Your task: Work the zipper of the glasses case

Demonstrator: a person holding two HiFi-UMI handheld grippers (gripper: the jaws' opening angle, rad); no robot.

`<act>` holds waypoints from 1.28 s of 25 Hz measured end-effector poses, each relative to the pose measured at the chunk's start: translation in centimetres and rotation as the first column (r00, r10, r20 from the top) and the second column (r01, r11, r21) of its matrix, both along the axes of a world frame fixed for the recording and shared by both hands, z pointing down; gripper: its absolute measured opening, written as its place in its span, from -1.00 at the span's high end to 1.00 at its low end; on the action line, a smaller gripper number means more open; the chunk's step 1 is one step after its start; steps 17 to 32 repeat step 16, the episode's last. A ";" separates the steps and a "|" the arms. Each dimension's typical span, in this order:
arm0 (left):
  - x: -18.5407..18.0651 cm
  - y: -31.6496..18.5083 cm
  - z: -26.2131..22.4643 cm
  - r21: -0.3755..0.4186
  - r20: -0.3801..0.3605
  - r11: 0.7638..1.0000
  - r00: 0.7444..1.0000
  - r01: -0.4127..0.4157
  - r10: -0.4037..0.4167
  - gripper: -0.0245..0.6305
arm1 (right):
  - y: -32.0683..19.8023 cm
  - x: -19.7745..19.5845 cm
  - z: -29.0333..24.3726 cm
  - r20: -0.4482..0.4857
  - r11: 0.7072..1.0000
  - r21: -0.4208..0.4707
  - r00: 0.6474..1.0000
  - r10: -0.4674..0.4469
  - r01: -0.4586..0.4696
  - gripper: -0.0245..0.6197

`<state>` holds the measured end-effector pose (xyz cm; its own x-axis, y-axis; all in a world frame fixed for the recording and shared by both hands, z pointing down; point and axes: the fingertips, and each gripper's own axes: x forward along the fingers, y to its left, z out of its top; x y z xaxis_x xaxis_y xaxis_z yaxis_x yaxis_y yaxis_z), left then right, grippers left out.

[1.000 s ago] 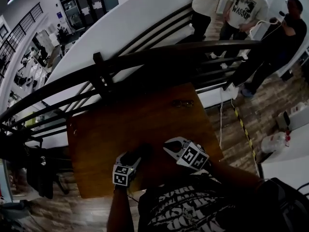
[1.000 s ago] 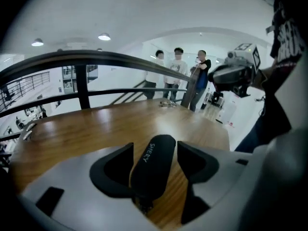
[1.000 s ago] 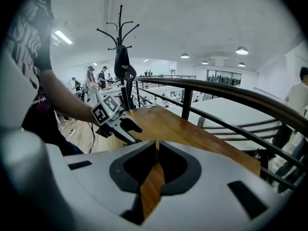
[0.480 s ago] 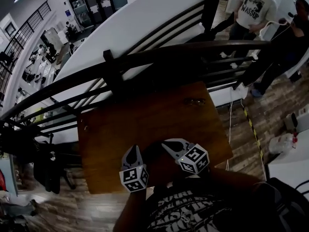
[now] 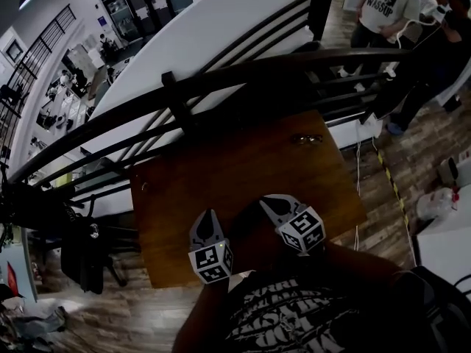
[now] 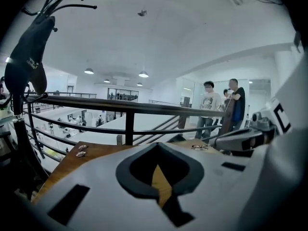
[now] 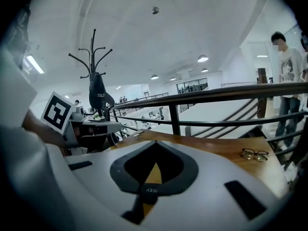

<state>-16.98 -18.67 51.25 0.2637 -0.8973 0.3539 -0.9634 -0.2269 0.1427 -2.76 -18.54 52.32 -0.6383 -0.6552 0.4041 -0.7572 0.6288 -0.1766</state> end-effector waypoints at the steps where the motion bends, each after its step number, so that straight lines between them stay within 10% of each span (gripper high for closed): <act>1: -0.8 0.0 -0.4 0.009 -0.004 1.000 1.000 0.001 -0.001 0.91 | 0.0 -0.2 -0.3 -0.005 1.000 0.012 1.000 0.010 -0.010 0.93; 32: -5.3 1.5 -2.1 0.055 -0.054 0.994 0.994 -0.092 0.095 0.91 | 1.6 -3.9 -3.7 -0.003 0.992 0.081 0.995 0.099 -0.099 0.93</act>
